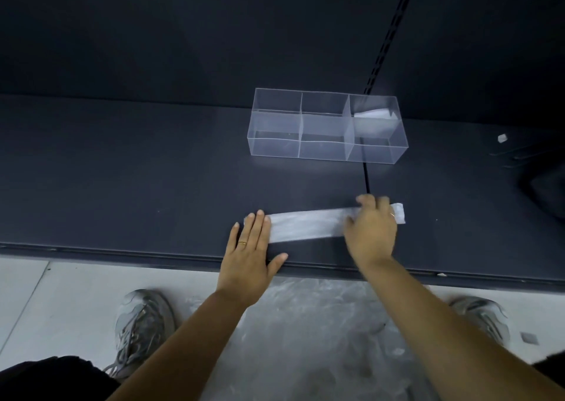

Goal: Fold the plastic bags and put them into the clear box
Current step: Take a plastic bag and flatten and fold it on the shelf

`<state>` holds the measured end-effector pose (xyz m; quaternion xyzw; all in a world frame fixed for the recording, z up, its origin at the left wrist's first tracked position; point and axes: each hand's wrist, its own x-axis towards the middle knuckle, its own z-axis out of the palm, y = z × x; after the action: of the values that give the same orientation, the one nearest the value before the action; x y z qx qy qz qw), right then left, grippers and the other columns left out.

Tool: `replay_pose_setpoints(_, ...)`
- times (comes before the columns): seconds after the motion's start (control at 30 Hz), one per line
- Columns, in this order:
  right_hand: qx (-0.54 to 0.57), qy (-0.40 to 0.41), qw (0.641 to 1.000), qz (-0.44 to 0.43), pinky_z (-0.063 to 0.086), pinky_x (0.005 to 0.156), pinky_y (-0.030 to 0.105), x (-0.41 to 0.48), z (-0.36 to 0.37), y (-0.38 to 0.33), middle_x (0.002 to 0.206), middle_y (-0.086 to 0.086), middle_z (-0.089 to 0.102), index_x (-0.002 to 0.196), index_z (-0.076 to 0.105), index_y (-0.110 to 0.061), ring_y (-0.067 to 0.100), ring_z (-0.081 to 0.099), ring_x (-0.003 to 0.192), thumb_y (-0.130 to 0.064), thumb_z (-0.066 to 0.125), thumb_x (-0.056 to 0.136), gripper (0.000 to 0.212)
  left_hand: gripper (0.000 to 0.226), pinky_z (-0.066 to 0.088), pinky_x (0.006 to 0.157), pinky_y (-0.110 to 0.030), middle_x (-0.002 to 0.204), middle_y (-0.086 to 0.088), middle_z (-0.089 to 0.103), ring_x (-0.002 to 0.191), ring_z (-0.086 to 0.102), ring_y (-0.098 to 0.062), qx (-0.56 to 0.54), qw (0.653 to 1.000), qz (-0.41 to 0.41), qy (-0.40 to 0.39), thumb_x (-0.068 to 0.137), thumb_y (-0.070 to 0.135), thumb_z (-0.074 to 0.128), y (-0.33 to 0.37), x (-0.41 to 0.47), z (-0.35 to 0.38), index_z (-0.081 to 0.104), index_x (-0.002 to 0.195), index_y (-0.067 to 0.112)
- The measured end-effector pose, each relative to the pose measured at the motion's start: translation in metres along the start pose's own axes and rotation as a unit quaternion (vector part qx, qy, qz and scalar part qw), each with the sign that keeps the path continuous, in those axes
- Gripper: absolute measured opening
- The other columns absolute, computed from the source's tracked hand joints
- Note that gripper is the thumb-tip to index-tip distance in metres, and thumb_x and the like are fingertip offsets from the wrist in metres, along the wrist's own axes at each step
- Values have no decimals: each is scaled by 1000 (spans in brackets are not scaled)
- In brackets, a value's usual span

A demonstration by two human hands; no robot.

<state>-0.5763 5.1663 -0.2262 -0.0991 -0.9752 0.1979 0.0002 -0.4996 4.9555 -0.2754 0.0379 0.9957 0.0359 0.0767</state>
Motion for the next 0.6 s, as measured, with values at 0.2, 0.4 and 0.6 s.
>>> replay_pose_setpoints(0.2, 36, -213, 914, -343, -2, 121, 30, -67, 45, -61, 162, -3, 5, 154, 11, -18, 8, -2, 148, -37, 23, 104, 55, 69, 7, 119, -47, 158, -15, 3, 146, 3, -32, 39, 999, 29, 7, 96, 43, 30, 1, -4, 0, 5, 150, 6)
replay_pose_setpoints(0.4, -88, -186, 932, -297, -13, 119, 33, -34, 52, -9, 161, -3, -11, 153, -4, -17, 10, -18, 146, -54, 16, 99, 69, 77, 18, 116, -46, 155, -14, 25, 144, 23, -29, 1, 1000, 8, 6, 95, 56, 6, 2, -1, -7, 27, 148, 4)
replay_pose_setpoints(0.6, -173, -131, 956, -197, -18, 115, 29, 11, 20, 69, 161, 2, -10, 153, -5, -14, 16, -13, 147, -57, 22, 97, 75, 87, -5, 118, -39, 160, -6, 0, 147, -4, -21, 8, 1000, 4, -4, 86, 65, -18, -1, 0, -1, 1, 152, 12)
